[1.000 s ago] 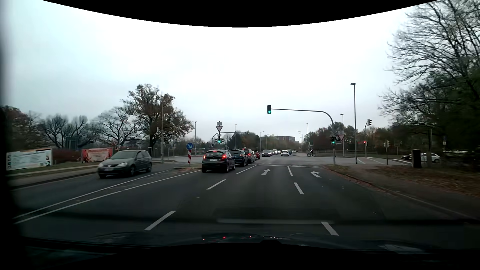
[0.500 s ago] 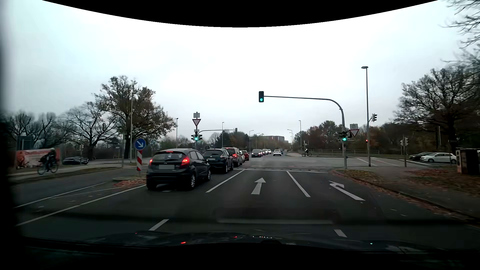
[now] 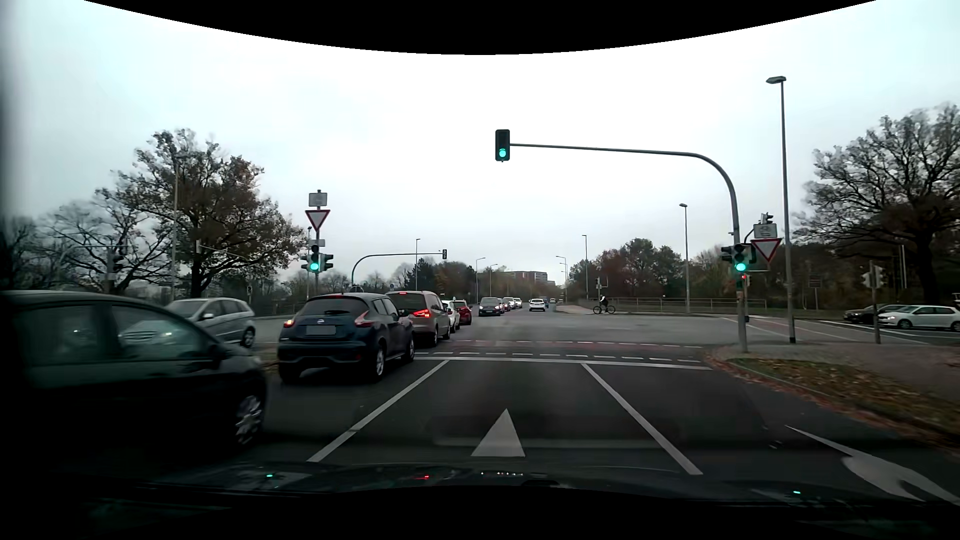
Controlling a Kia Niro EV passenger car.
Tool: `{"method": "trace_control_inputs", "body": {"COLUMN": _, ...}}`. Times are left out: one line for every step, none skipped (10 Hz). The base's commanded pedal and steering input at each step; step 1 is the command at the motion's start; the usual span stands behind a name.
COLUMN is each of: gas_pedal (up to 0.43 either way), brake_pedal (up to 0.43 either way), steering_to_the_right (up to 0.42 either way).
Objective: Follow the waypoints while adhering to traffic rules and regulations
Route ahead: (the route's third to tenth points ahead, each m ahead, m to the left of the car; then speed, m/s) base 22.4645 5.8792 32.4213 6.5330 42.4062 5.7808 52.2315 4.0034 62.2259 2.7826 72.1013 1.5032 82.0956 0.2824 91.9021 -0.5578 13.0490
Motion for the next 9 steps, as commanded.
{"method": "trace_control_inputs", "body": {"gas_pedal": 0.197, "brake_pedal": 0.0, "steering_to_the_right": 0.03}}
{"method": "trace_control_inputs", "body": {"gas_pedal": 0.189, "brake_pedal": 0.0, "steering_to_the_right": 0.028}}
{"method": "trace_control_inputs", "body": {"gas_pedal": 0.177, "brake_pedal": 0.0, "steering_to_the_right": 0.023}}
{"method": "trace_control_inputs", "body": {"gas_pedal": 0.177, "brake_pedal": 0.0, "steering_to_the_right": 0.019}}
{"method": "trace_control_inputs", "body": {"gas_pedal": 0.177, "brake_pedal": 0.0, "steering_to_the_right": 0.014}}
{"method": "trace_control_inputs", "body": {"gas_pedal": 0.177, "brake_pedal": 0.0, "steering_to_the_right": 0.011}}
{"method": "trace_control_inputs", "body": {"gas_pedal": 0.177, "brake_pedal": 0.0, "steering_to_the_right": 0.01}}
{"method": "trace_control_inputs", "body": {"gas_pedal": 0.177, "brake_pedal": 0.0, "steering_to_the_right": 0.01}}
{"method": "trace_control_inputs", "body": {"gas_pedal": 0.169, "brake_pedal": 0.0, "steering_to_the_right": 0.009}}
